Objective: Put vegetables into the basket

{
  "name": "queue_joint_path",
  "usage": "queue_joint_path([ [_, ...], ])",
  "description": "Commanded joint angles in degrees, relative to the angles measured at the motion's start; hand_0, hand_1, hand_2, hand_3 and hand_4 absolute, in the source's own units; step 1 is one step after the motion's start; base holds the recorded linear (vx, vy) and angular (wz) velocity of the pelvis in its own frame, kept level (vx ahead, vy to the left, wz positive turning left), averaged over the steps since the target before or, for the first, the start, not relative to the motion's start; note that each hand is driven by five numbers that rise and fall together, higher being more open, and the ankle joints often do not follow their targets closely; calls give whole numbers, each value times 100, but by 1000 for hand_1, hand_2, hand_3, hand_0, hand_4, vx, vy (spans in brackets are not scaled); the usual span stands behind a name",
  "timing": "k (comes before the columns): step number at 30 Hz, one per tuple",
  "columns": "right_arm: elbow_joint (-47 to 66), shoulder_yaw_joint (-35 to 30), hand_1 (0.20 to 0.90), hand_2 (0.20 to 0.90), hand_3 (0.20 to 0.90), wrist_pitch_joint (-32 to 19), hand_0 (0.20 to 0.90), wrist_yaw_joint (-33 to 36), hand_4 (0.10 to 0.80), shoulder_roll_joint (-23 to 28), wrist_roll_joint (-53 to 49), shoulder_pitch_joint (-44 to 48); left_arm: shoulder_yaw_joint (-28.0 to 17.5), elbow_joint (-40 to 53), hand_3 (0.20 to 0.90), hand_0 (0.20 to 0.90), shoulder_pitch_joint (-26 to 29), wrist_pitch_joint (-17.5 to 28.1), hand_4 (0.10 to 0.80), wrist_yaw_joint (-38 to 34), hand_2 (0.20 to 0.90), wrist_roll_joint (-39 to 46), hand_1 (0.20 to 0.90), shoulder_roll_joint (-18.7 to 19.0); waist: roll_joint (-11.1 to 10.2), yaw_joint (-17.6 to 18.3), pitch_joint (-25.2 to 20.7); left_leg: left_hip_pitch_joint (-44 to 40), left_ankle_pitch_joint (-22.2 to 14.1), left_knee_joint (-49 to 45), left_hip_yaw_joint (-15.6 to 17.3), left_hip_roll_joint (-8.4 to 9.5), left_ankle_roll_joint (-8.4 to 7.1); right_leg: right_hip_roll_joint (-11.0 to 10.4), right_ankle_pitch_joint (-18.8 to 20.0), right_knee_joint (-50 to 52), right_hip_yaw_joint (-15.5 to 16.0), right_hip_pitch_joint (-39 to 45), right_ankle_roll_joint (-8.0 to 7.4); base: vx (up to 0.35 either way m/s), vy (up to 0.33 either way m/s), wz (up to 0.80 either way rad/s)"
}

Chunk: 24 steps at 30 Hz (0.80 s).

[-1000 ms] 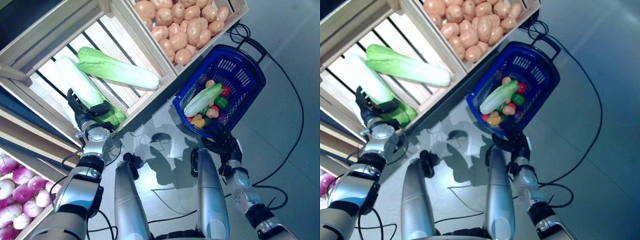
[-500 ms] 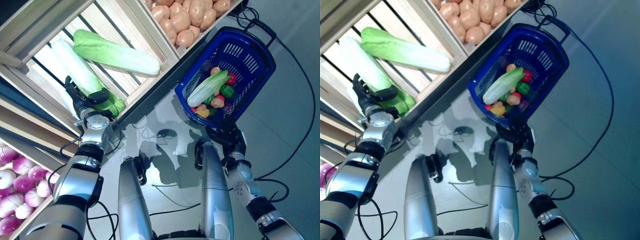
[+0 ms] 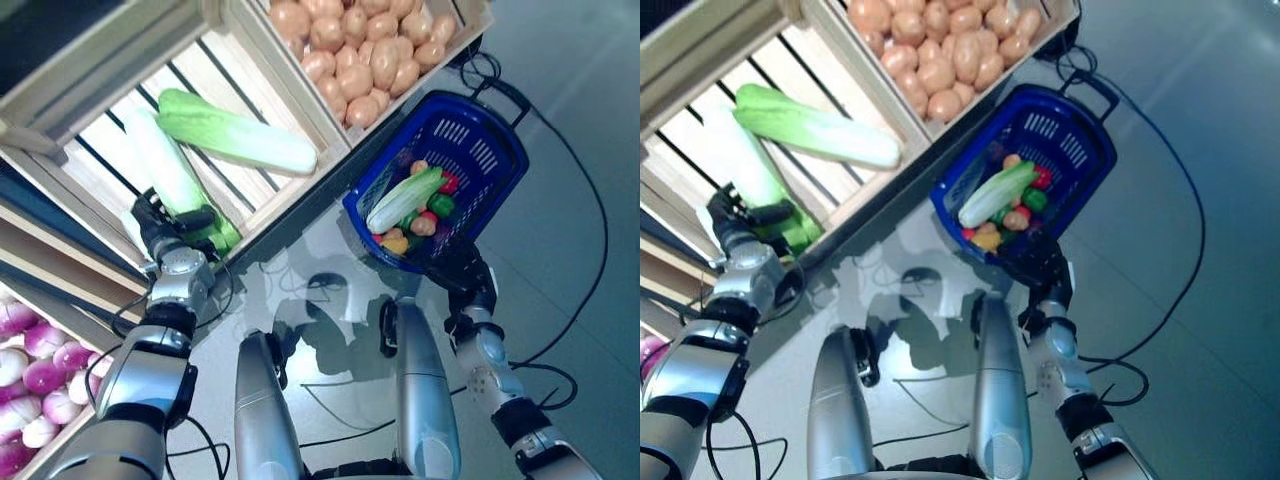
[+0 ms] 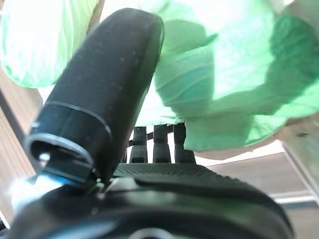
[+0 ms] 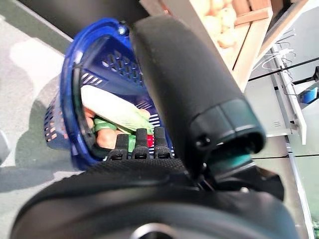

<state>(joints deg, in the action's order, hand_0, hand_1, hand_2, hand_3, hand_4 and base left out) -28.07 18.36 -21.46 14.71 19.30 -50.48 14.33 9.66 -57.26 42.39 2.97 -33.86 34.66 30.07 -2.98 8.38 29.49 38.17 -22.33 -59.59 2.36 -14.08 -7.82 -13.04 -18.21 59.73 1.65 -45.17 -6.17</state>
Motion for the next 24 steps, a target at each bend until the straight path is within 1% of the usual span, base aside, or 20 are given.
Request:
queue_joint_path([
  [1, 606, -175, 900, 900, 900, -719, 900, -294, 800, -89, -33, -150, 94, 253, 300, 300, -377, 380, 400, 159, 300, -19, 300, -46, 102, -5, -748, -509, 137, 701, 304, -43, 333, -205, 88, -642, -36, 738, 40, 0, 0, 0],
  [2, 625, -166, 900, 900, 900, -718, 900, -297, 800, -118, 8, -203, 68, 333, 300, 300, -498, 402, 400, 185, 300, -4, 300, -61, 120, -14, -857, -679, 438, 1098, 374, -13, 371, -187, 323, -974, 5, 905, 84, 0, 0, 0],
  [3, 651, -160, 900, 900, 900, -728, 900, -316, 800, -133, 25, -249, 49, 396, 300, 300, -595, 453, 400, 204, 300, -6, 300, -79, 129, -23, -905, -821, 519, 1271, 401, 11, 374, -178, 372, -1111, 22, 1044, 85, 91, -13, 2],
  [4, 645, -139, 900, 900, 900, -726, 900, -303, 800, -196, 91, -354, 28, 518, 300, 300, -801, 527, 400, 249, 300, -12, 300, -140, 150, -47, -1038, -1187, 701, 1716, 467, 53, 376, -176, 490, -1502, 60, 1414, 73, 129, -11, 3],
  [7, 594, -131, 900, 900, 900, -728, 900, -295, 800, -273, 139, -481, -47, 672, 300, 300, -1051, 641, 400, 307, 300, 20, 300, -253, 169, -80, -1188, -1651, 924, 2269, 531, 120, 378, -154, 654, -2048, 121, 1893, 55, 157, -7, 4],
  [8, 574, -153, 900, 900, 900, -721, 900, -339, 800, -316, 161, -595, -112, 777, 300, 300, -1241, 680, 400, 308, 300, -37, 300, -334, 188, -97, -1321, -1988, 1112, 2736, 569, 150, 368, -113, 779, -2525, 174, 2251, 45, 183, -2, 5],
  [9, 570, -156, 900, 900, 900, -735, 900, -372, 800, -330, 166, -636, -131, 811, 300, 300, -1309, 749, 400, 282, 300, -54, 300, -364, 194, -101, -1356, -2095, 1170, 2854, 587, 159, 367, -102, 821, -2647, 194, 2360, 42, 206, 2, 2],
  [10, 581, -183, 900, 900, 900, -721, 900, -444, 800, -363, 207, -738, -200, 916, 300, 300, -1488, 863, 400, 246, 300, -48, 300, -459, 207, -109, -1464, -2385, 1334, 3234, 650, 199, 357, -85, 947, -3056, 264, 2662, 14, 159, 2, 0],
  [11, 589, -190, 900, 900, 900, -706, 900, -468, 800, -377, 236, -792, -236, 974, 300, 300, -1598, 918, 400, 244, 300, -16, 300, -514, 216, -112, -1534, -2546, 1412, 3423, 700, 223, 352, -77, 1024, -3281, 305, 2828, 2, 264, 11, 2],
  [12, 600, -220, 900, 900, 900, -665, 900, -534, 800, -441, 347, -934, -340, 1097, 300, 300, -1826, 1055, 400, 222, 300, 88, 300, -680, 248, -117, -1726, -2944, 1627, 3981, 796, 313, 344, -37, 1221, -3902, 402, 3261, -39, 221, 10, -3],
  [14, 601, -243, 900, 900, 900, -639, 900, -563, 800, -484, 440, -1040, -421, 1188, 300, 300, -1988, 1168, 400, 265, 300, 256, 300, -831, 279, -126, -1884, -3221, 1811, 4408, 844, 387, 335, 2, 1393, -4382, 477, 3599, -77, 210, 12, -2],
  [16, 586, -278, 900, 900, 900, -581, 900, -569, 800, -552, 543, -1150, -513, 1275, 300, 300, -2167, 1286, 400, 390, 300, 419, 300, -1001, 331, -130, -2076, -3640, 2044, 5050, 911, 473, 314, 69, 1589, -5016, 560, 4078, -138, 195, 15, 0],
  [17, 586, -287, 900, 900, 900, -568, 900, -570, 800, -563, 553, -1163, -529, 1292, 300, 300, -2192, 1292, 400, 413, 300, 422, 300, -1021, 340, -131, -2097, -3710, 2085, 5159, 912, 486, 307, 80, 1625, -5111, 569, 4149, -152, 142, 13, 5],
  [19, 657, -378, 900, 900, 900, -538, 900, -631, 800, -654, 644, -1284, -581, 1576, 300, 300, -2409, 1508, 400, 574, 300, 454, 300, -1173, 396, -158, -2260, -4105, 2309, 5811, 935, 587, 306, 147, 1910, -5722, 610, 4548, -216, 128, -1, 6],
  [22, 812, -414, 900, 900, 900, -521, 900, -738, 800, -716, 713, -1359, -568, 1845, 300, 300, -2491, 1592, 400, 567, 300, 284, 300, -1220, 420, -190, -2355, -4284, 2381, 6169, 940, 660, 332, 191, 2047, -6033, 636, 4721, -250, 57, -20, -1],
  [24, 1034, -444, 900, 900, 900, -480, 900, -841, 800, -754, 840, -1413, -571, 2085, 300, 300, -2547, 1775, 400, 538, 300, 16, 300, -1248, 435, -214, -2419, -4405, 2398, 6373, 924, 716, 361, 234, 2118, -6189, 652, 4826, -269, 0, 0, 0],
])
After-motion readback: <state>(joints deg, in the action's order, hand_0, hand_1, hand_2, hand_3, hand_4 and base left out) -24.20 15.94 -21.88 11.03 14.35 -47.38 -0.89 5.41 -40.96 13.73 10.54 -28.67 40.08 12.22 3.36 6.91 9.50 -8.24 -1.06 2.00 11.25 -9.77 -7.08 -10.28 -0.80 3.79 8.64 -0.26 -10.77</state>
